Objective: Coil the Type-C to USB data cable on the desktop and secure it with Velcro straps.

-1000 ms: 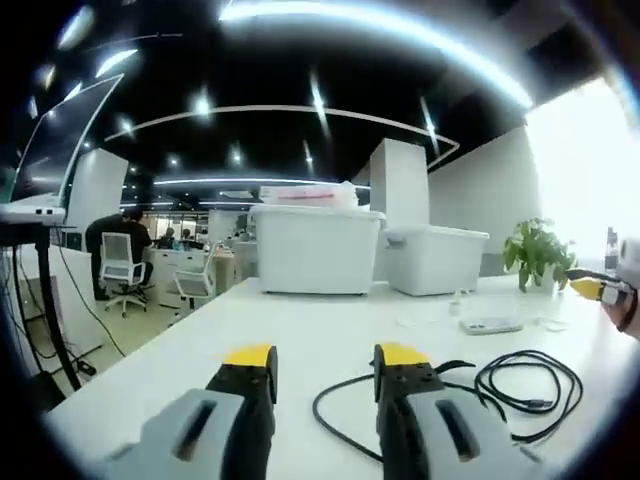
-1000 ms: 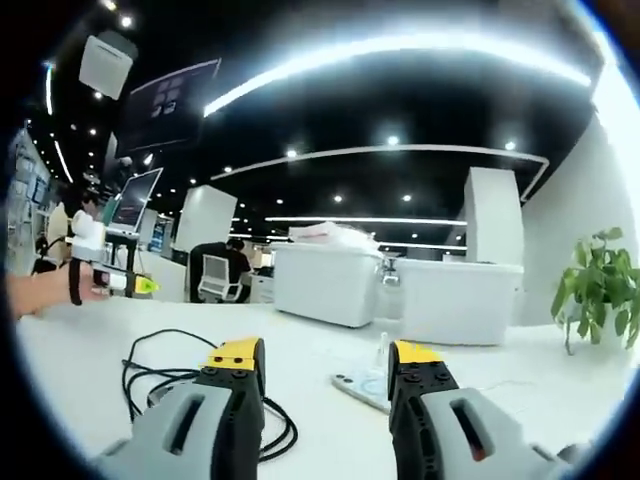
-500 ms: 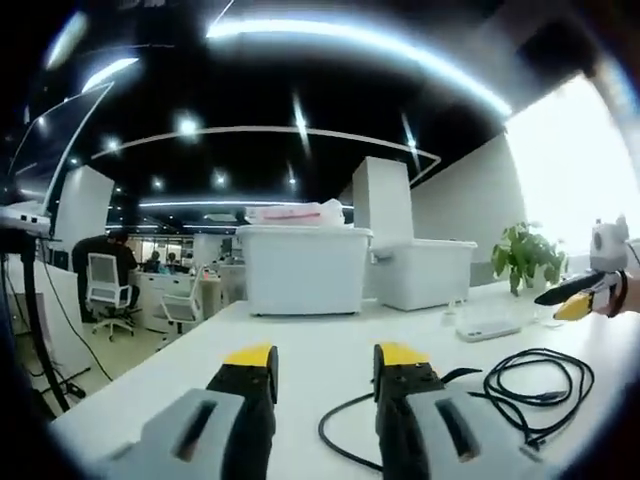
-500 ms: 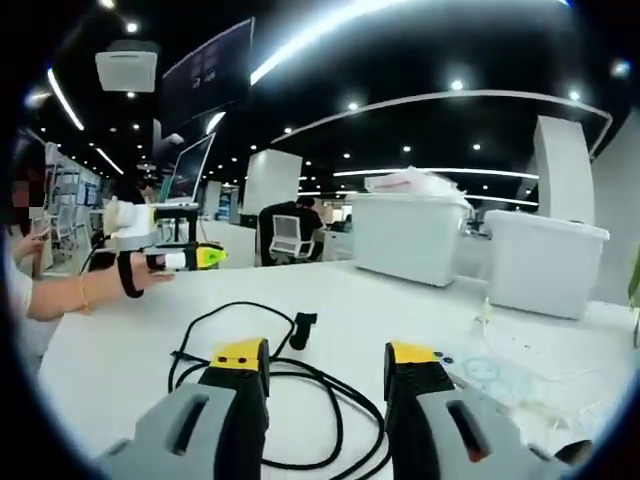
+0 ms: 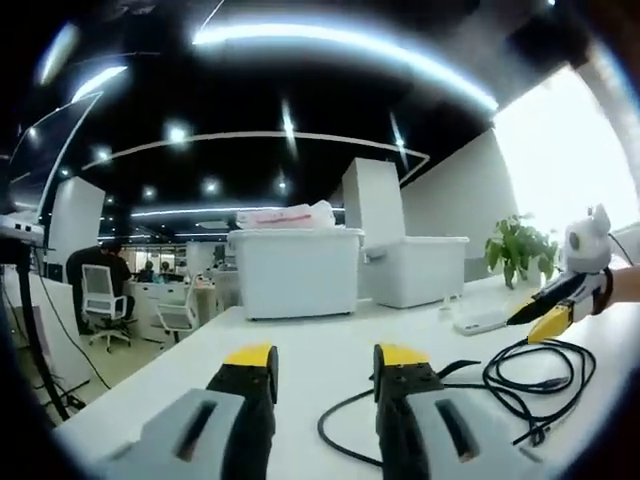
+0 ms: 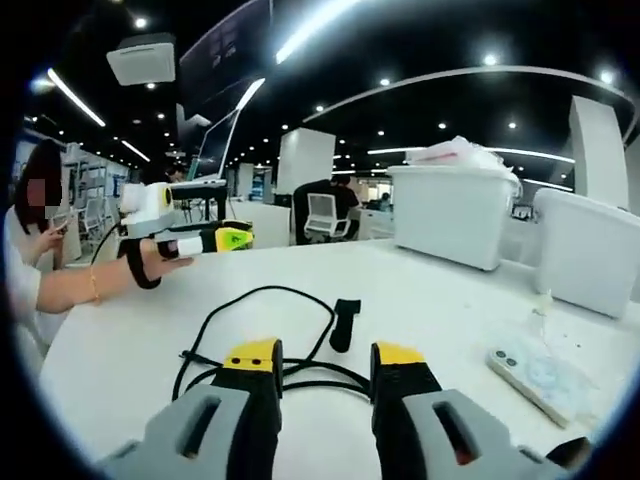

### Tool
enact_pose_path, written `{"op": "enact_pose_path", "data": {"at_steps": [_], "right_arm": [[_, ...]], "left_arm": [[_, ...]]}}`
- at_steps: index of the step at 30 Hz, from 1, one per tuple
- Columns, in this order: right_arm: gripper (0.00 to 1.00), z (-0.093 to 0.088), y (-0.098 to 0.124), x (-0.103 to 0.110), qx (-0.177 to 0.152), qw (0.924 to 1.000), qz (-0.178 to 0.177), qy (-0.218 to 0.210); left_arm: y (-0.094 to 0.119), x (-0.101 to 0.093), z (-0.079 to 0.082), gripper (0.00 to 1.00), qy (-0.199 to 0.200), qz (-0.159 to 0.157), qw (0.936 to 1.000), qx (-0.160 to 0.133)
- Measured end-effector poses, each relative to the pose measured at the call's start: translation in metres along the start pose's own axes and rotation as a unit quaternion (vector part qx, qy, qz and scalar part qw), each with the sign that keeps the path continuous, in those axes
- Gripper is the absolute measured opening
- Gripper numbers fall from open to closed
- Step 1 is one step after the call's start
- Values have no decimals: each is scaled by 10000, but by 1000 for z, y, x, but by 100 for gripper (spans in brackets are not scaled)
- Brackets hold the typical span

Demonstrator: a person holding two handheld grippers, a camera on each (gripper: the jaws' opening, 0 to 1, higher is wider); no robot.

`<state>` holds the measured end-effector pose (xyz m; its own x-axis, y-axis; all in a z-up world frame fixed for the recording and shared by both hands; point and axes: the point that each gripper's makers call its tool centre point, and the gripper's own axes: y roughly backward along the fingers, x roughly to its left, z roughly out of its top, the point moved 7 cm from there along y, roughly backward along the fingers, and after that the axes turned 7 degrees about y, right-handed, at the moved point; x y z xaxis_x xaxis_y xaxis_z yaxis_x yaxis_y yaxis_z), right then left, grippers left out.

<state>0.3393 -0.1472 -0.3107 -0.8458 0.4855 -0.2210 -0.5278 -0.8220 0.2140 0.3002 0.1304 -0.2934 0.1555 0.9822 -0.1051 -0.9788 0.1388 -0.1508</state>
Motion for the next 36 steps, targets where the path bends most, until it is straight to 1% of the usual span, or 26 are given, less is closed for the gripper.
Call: {"op": "enact_pose_path", "data": {"at_steps": [2,3,5,7,11,13,14,16,19,22,23,25,27,32,34,36], "right_arm": [[29,0,-6,5,53,9998,166,-63],[29,0,-11,10,81,9994,323,-102],[29,0,-20,13,204,9989,385,-152],[28,0,-31,17,330,9983,478,-94],[27,0,-52,20,571,9969,531,-77],[27,-1,-59,20,670,9963,525,-71],[27,-2,-67,19,780,9956,518,-51],[26,-6,-74,17,936,9946,444,12],[25,-11,-80,16,1086,9932,423,-37],[24,-13,-82,19,1054,9934,443,-7],[24,-13,-83,20,1066,9933,443,2],[24,-15,-86,21,1118,9928,381,180],[24,-16,-89,19,1153,9925,361,175],[21,-19,-92,12,1116,9931,331,-156],[19,-20,-93,9,1095,9934,293,-196],[15,-21,-94,4,1060,9934,235,-357]], "left_arm": [[0,0,-1,40,41,34,10000,23],[0,0,-2,40,22,50,10000,43],[0,-1,-3,40,-45,49,10000,66],[0,-3,-2,40,-72,22,10000,59],[2,-5,2,40,-143,-1,9999,-2],[3,-5,3,40,-172,6,9998,-43],[3,-5,3,40,-187,18,9998,-57],[4,-6,3,40,-178,32,9998,-41],[4,-7,3,40,-166,14,9998,-57],[5,-7,5,40,-175,13,9998,-87],[5,-7,6,40,-166,12,9998,-97],[6,-7,7,40,-120,13,9998,-131],[6,-7,7,40,-82,14,9999,-130],[7,-7,8,40,-130,36,9998,-135],[7,-7,9,40,-135,23,9998,-156],[7,-8,9,40,-151,11,9998,-161]]}}
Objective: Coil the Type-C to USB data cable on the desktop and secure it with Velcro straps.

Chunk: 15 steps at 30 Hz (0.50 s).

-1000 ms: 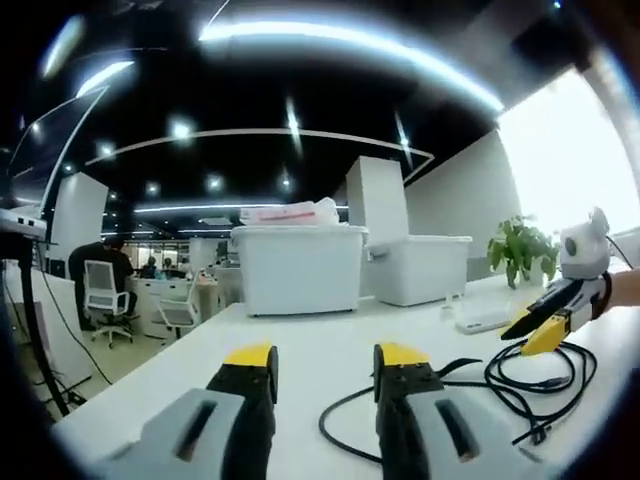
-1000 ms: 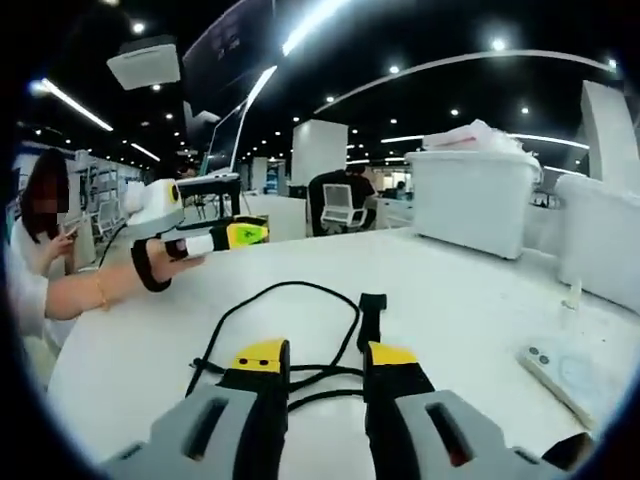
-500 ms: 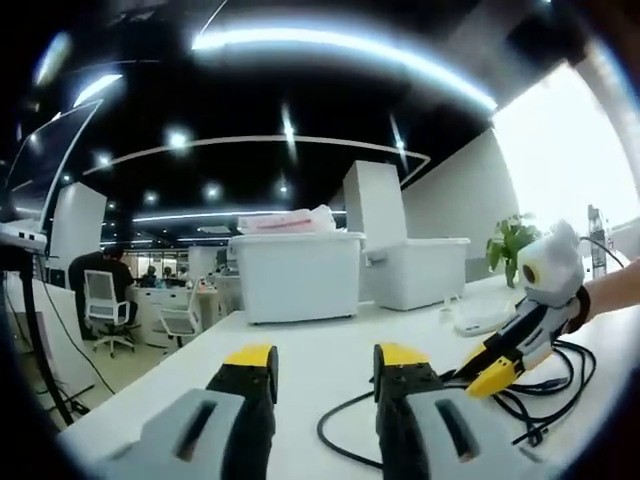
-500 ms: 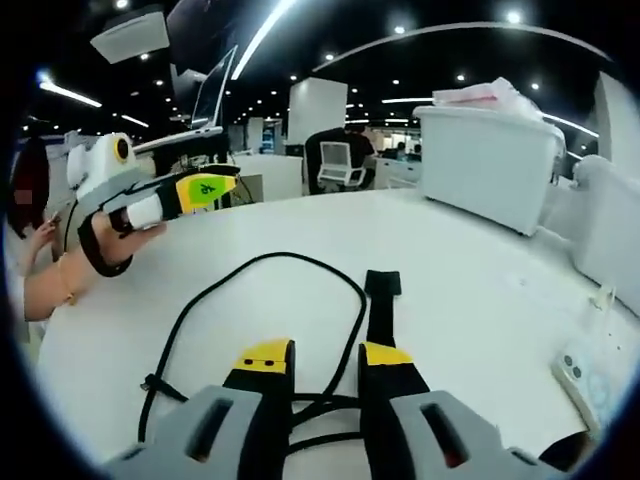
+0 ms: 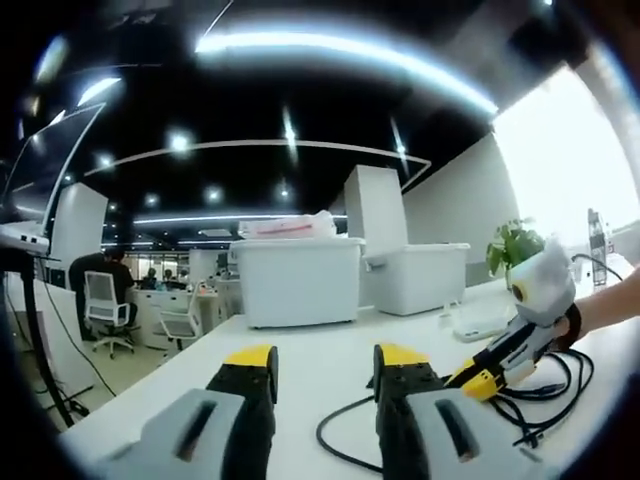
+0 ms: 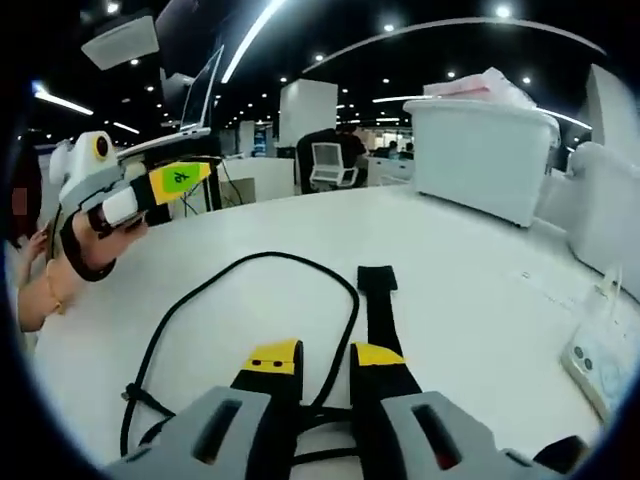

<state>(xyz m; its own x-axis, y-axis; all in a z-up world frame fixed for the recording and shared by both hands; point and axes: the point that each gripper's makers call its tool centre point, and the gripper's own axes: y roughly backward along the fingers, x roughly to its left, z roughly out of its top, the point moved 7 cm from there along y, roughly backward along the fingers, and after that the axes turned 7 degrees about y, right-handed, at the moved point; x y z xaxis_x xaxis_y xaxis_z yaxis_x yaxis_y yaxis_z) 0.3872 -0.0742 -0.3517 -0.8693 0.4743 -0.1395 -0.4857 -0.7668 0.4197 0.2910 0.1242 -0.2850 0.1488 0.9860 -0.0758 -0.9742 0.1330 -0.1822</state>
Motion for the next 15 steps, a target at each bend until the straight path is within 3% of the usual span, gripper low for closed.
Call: {"op": "enact_pose_path", "data": {"at_steps": [5,15], "right_arm": [[6,-2,0,-5,-31,9999,-100,-38],[2,1,-2,-2,23,9982,-217,554]], "left_arm": [[-1,-4,-2,40,-117,-37,9999,22],[-3,-8,-6,40,-213,-122,9996,109]]}}
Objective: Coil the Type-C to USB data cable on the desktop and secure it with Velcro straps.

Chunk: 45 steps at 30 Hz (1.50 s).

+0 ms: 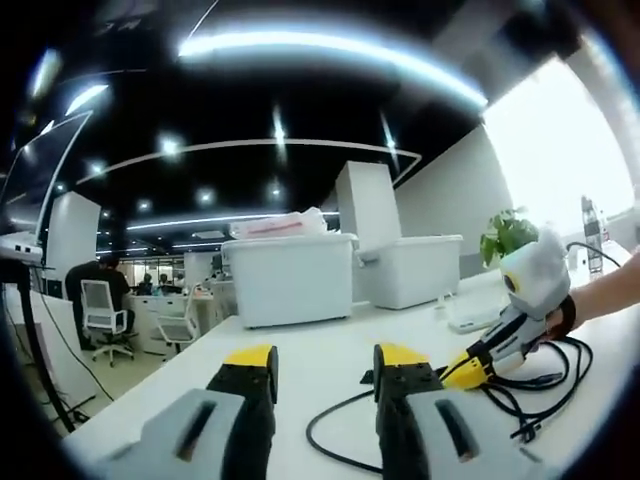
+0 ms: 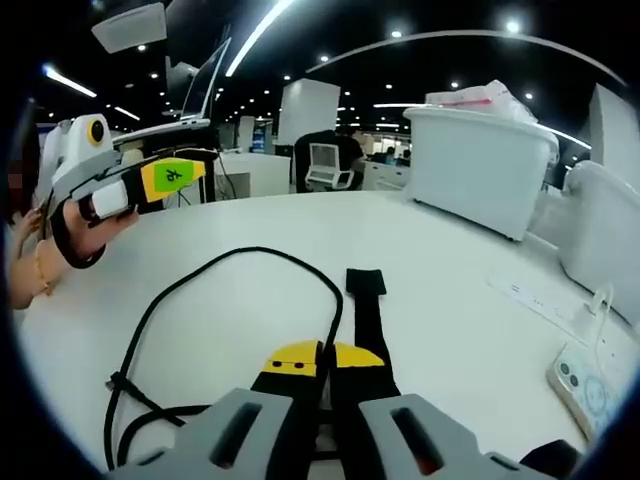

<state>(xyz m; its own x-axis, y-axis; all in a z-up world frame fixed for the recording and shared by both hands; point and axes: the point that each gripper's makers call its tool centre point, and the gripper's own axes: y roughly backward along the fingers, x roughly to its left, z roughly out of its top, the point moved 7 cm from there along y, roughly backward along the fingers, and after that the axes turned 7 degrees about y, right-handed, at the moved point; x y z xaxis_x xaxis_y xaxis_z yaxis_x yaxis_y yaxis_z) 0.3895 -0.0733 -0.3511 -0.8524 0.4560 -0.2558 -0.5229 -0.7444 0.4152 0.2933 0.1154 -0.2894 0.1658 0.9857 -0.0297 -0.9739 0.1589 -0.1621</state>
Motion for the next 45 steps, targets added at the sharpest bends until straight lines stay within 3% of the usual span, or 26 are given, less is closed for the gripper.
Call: {"op": "enact_pose_path", "data": {"at_steps": [10,19,26,31,34,38,43,45], "right_arm": [[0,1,4,2,-77,9999,-11,125],[0,16,29,0,-622,9978,-206,52],[0,31,72,-6,-1296,9908,-393,5],[1,15,80,-7,-1068,9933,-395,-216],[2,-2,71,2,-732,9955,-81,-597],[15,-11,51,9,-481,9978,15,-454],[15,-9,33,5,-276,9993,-38,-255],[14,-9,28,5,92,9992,183,-346]], "left_arm": [[1,1,0,40,67,4,10000,25],[0,0,-3,40,175,-82,9998,85],[-1,-5,-7,41,390,-323,9985,198],[-3,-7,-11,41,238,-316,9989,272],[-2,-6,-10,41,209,-285,9990,268],[-2,-4,-10,41,230,-259,9990,279],[-2,-5,-11,41,277,-272,9988,300],[-2,-5,-11,41,269,-280,9988,289]]}}
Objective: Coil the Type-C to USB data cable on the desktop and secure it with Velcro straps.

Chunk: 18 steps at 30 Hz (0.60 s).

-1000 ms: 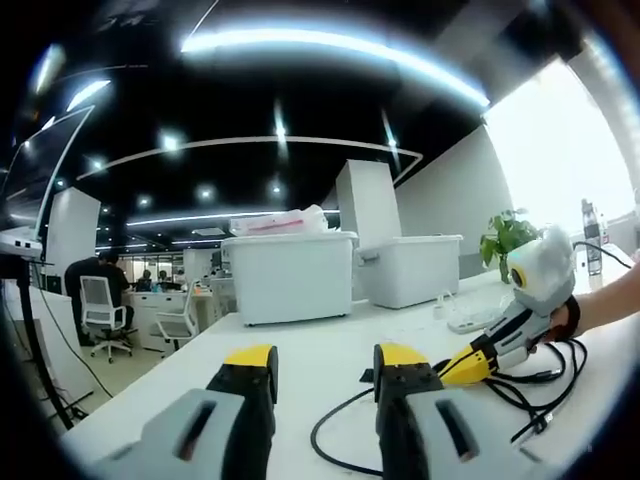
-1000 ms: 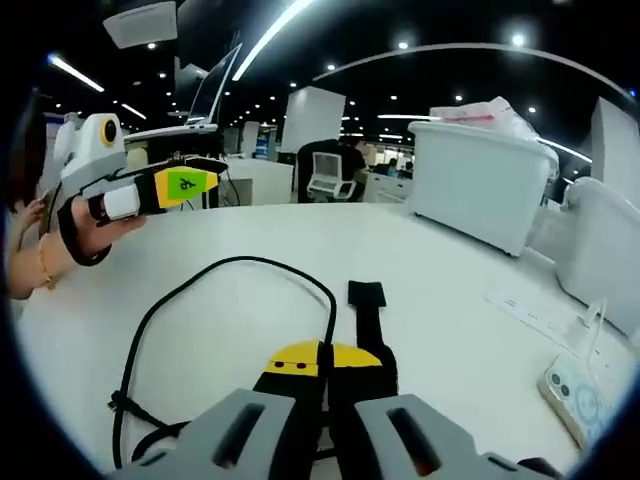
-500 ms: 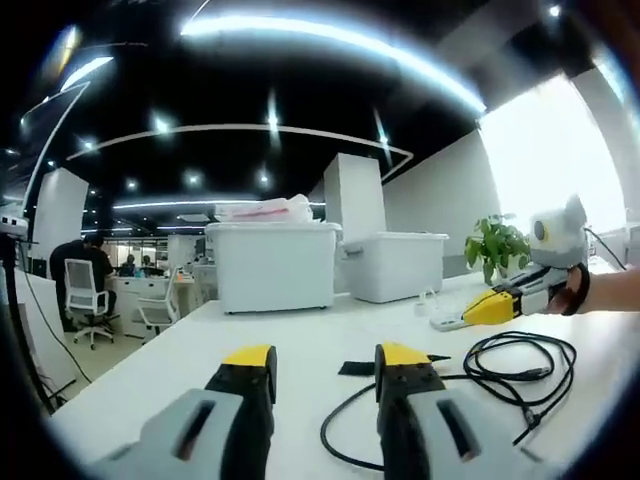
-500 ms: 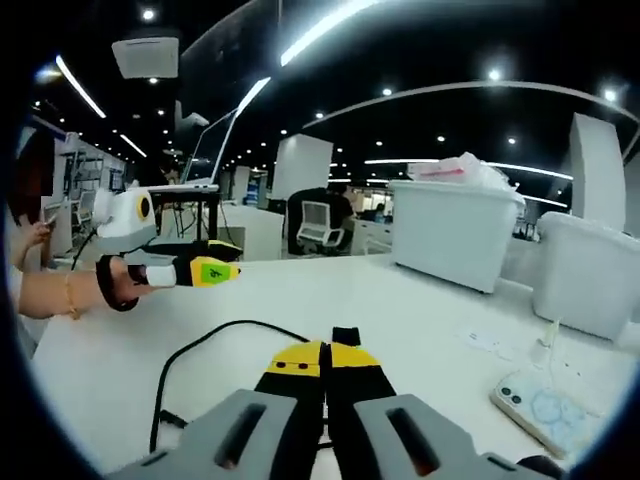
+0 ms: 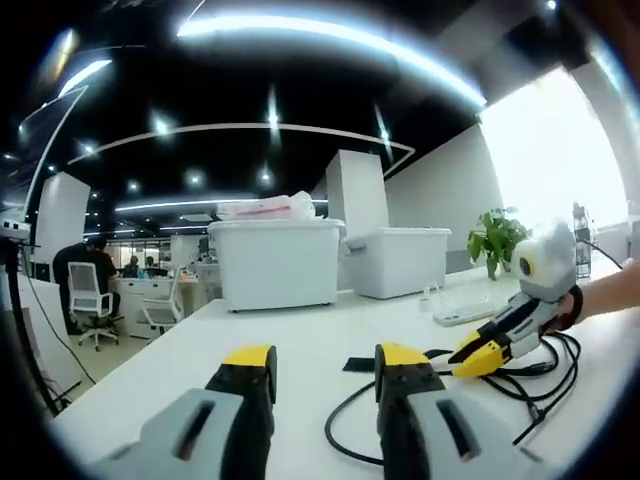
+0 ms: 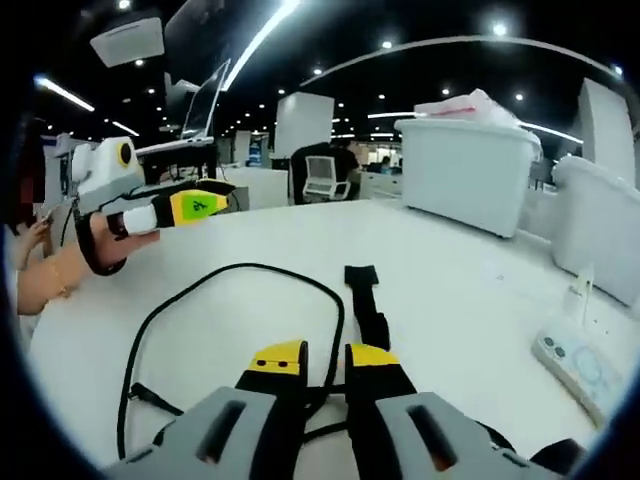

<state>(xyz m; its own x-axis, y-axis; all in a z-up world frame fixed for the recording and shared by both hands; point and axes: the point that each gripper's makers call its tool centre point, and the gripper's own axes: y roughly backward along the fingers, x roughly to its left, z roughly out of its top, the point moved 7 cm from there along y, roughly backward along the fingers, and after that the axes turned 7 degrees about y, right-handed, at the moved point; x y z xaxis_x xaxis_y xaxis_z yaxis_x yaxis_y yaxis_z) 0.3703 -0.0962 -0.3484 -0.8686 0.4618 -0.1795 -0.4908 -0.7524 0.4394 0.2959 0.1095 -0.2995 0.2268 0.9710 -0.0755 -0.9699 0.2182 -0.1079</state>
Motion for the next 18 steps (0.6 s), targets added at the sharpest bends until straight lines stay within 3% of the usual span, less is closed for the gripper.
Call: {"op": "enact_pose_path", "data": {"at_steps": [1,2,4,7,11,13,16,18], "right_arm": [[13,-4,-3,2,316,9994,131,48],[13,3,-7,1,67,10000,8,36],[11,5,-8,2,387,9985,11,384],[4,9,-14,4,570,9973,130,437],[3,13,-16,4,773,9956,187,497],[1,14,-15,5,785,9929,191,872],[0,15,-12,11,807,9831,57,1641],[0,16,-12,15,866,9787,-20,1863]], "left_arm": [[0,0,0,41,-4,-6,10000,-6],[0,0,0,41,-7,-10,10000,-10],[0,-1,1,41,-26,-23,10000,-19],[0,-2,0,41,-53,-35,10000,-4],[0,-3,-2,41,-76,-43,10000,29],[0,-3,-1,41,-81,-45,10000,21],[1,-4,0,41,-61,-53,10000,-7],[0,-4,0,41,-57,-52,10000,-2]]}}
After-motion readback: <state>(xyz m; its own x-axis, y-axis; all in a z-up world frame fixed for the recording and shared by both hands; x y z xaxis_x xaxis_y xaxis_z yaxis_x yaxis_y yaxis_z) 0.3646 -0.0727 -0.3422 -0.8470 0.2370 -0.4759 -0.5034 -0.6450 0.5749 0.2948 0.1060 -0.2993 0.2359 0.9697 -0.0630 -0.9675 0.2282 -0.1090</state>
